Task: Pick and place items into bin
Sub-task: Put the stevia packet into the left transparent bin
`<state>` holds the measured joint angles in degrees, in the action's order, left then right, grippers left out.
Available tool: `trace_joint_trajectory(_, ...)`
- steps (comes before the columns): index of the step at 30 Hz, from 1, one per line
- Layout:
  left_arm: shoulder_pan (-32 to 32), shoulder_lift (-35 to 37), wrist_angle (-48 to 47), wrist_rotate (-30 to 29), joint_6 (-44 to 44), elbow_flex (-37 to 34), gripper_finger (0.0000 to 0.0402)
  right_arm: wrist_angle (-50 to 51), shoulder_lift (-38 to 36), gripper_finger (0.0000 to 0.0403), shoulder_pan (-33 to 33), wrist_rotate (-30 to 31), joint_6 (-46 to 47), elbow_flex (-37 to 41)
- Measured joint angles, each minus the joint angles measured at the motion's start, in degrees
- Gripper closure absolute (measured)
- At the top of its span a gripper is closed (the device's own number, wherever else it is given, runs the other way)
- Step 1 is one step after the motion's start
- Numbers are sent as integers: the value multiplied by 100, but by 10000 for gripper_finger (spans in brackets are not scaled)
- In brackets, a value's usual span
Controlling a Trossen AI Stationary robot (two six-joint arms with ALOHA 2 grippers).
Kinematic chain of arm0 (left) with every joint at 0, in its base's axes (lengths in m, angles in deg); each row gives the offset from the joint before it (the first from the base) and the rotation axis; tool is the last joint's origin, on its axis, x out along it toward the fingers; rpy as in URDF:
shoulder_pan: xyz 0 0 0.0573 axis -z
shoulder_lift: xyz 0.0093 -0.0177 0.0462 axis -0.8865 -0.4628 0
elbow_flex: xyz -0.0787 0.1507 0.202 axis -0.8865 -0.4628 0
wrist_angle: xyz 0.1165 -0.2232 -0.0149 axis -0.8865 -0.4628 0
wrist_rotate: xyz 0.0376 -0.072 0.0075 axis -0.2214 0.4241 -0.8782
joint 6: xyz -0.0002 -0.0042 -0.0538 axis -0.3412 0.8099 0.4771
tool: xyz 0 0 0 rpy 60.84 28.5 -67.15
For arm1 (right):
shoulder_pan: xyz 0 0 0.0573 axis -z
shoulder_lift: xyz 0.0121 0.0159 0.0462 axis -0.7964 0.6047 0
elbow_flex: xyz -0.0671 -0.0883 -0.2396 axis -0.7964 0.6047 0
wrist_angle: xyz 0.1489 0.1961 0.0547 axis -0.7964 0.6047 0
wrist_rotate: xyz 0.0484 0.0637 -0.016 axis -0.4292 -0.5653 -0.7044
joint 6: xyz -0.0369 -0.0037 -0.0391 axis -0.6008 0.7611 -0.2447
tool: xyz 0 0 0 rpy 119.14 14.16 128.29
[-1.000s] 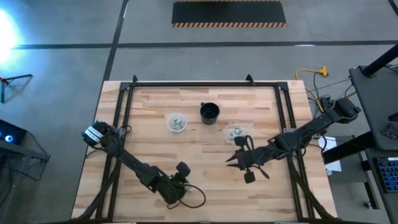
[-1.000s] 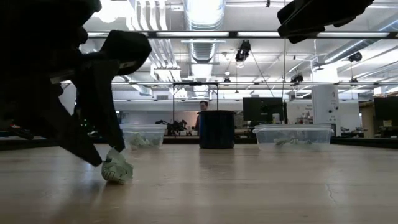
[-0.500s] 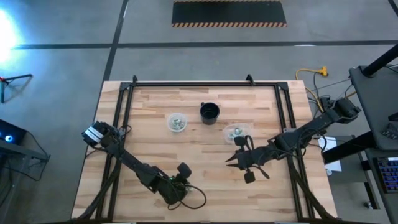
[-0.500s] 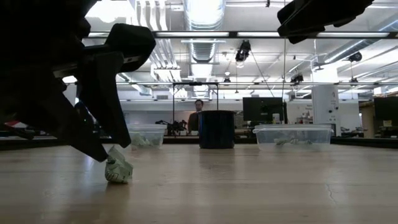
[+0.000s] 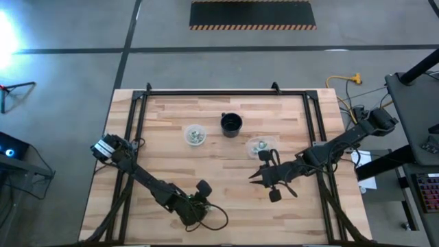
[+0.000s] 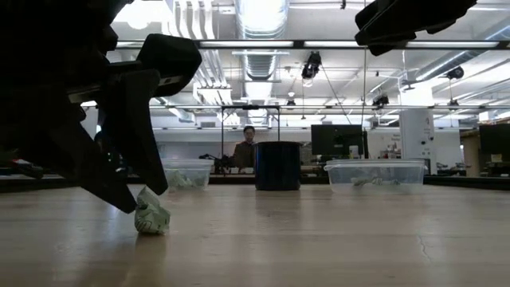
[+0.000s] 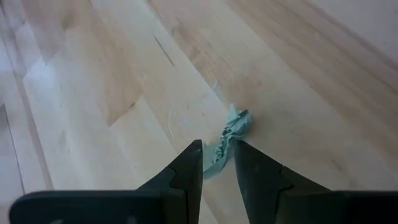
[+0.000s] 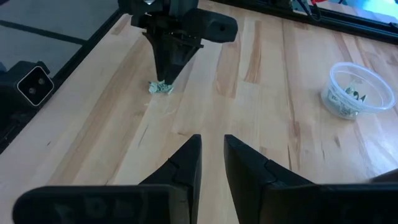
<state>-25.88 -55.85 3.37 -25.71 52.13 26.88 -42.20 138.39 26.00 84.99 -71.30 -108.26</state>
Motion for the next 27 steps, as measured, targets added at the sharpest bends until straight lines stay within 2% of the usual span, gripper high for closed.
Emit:
trace_joint_trajectory(9,-50,-170,3,-11,2,10,332,-26,0,344,0,0,12,0)
trace_joint_trajectory(18,-61,-133,-17,-32,7,15,397,-33,2,344,0,-2,12,0)
trace_joint_trajectory(27,-65,41,-280,-817,88,24,401,-35,2,344,0,-2,7,0)
